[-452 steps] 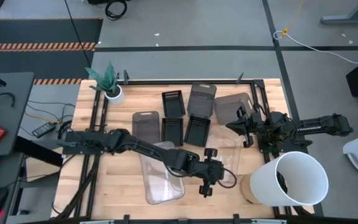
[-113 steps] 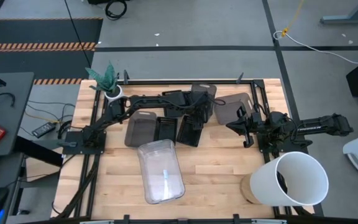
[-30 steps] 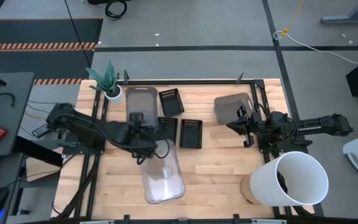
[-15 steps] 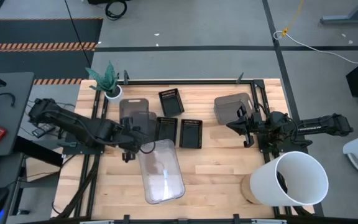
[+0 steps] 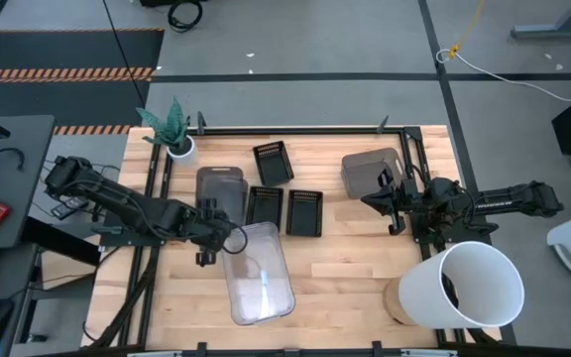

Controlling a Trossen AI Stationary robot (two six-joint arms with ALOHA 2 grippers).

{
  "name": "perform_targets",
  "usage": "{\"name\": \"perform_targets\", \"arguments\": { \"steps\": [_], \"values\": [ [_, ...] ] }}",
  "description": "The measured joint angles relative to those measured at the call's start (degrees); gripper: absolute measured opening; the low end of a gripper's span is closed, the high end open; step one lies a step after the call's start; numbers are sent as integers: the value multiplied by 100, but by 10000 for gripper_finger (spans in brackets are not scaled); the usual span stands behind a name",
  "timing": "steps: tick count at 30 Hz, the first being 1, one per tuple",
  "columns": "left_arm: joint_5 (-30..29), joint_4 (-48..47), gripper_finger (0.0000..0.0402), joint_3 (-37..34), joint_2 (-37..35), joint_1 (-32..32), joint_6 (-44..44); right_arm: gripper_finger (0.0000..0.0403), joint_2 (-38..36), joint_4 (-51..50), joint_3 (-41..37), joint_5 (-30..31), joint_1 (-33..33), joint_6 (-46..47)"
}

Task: Stack baskets by color
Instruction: Stack the middle transparent black bin on top of the left transparent black bin

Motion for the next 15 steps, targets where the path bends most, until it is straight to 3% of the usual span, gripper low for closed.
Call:
{"name": "perform_targets", "arguments": {
  "steps": [15],
  "values": [
    [806, -23, 4, 423, 0, 0, 495, 10, 0, -2, 0, -1, 1, 0]
  ]
}}
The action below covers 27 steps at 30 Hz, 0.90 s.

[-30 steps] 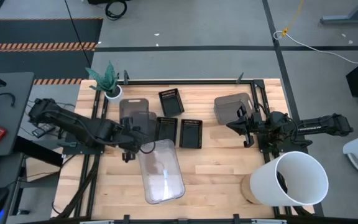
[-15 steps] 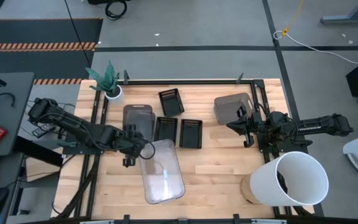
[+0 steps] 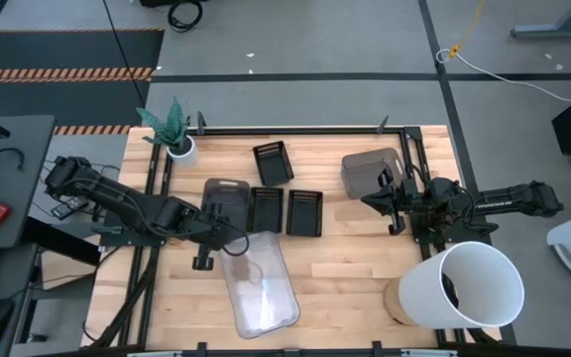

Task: Stack baskets by color
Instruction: Stack the middle transparent black bin on top of the left transparent black bin

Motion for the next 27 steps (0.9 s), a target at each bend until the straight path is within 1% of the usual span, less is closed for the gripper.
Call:
{"name": "perform_targets", "arguments": {
  "steps": [5, 9, 14, 20, 22, 24, 27],
  "values": [
    [-4, 1, 5, -2, 0, 0, -129, 10, 0, 0, 0, 0, 0, 0],
    [-32, -62, 21, -52, 1, 0, -281, 10, -1, 0, 0, 1, -1, -1],
    [-219, -134, 62, -52, 3, 0, -348, 10, 0, 0, 0, 0, -1, 0],
    [-301, -174, 123, -52, 3, 2, -748, 10, -2, 0, 0, 0, 0, -1],
    [-297, -394, 142, -35, 3, 15, -974, 10, 0, 0, 0, 0, -1, -1],
    [-330, -814, 157, 35, 3, 15, -1237, 10, -1, 0, 0, 0, -2, 0],
    [-525, -1197, 175, 138, -8, 13, -1579, 10, -1, 0, 0, 1, -2, 0]
  ]
}}
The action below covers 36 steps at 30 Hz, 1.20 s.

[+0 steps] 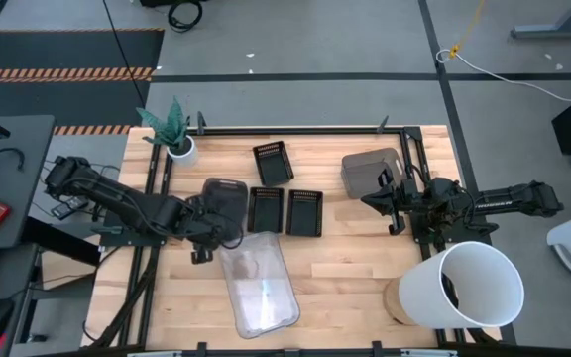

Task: Stack baskets by color
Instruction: Stack the middle transparent black bin on top of the left transparent black bin, then stack the transparent black bin on top of the transparent black bin

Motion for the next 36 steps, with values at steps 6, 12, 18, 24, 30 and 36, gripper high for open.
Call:
{"name": "perform_targets", "arguments": {
  "steps": [6, 12, 18, 24, 30, 36],
  "values": [
    [-143, 208, 191, 54, -201, -4, -56, 10, 1, 0, 0, 1, 1, -1],
    [-1184, 222, 175, -151, -608, -177, -48, 10, -1, -1, 0, 0, 2, 0],
    [-2196, 1022, 150, -839, -1334, -286, 210, 10, 0, -2, 0, 0, 0, 0],
    [-2476, 2347, 128, -1650, -1993, -286, 935, 10, 0, -2, 0, 0, 0, 0],
    [-2422, 3256, 117, -2128, -2410, -369, 1372, 10, 1, -2, 0, -1, 2, 0],
    [-2439, 4845, 116, -2626, -2880, -459, 2828, 10, 1, -2, 0, 1, 0, -2]
  ]
}}
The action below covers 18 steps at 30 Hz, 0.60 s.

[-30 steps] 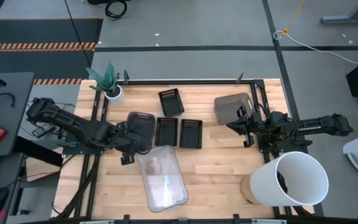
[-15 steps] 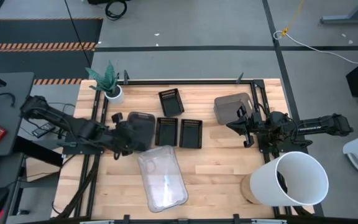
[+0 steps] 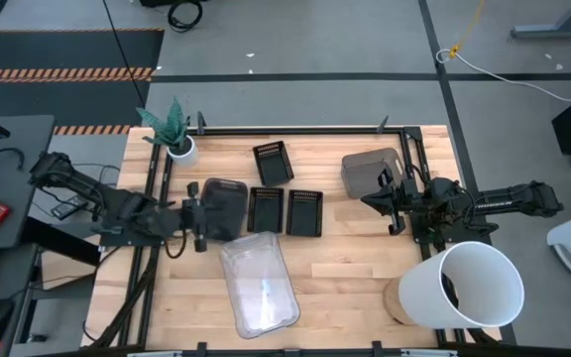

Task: Stack baskets by color
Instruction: Stack the transparent black bin on top of the transparent black bin

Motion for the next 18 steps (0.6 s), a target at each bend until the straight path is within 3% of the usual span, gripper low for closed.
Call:
{"name": "perform_targets", "arguments": {
  "steps": [6, 12, 14, 18],
  "values": [
    [794, 1580, 116, -523, -674, 2, 963, 10, 0, 76, 0, 0, 1, 2],
    [978, 1639, 116, -870, -1583, 2, 1077, 10, -1, 1061, 0, 58, -6, 16],
    [1014, 1668, 116, -929, -1885, 3, 1203, 10, 64, 1363, 61, 297, -26, -35],
    [1297, 1648, 116, -954, -2384, 14, 1487, 10, 327, 1059, 477, 1052, -148, -306]
  ]
}}
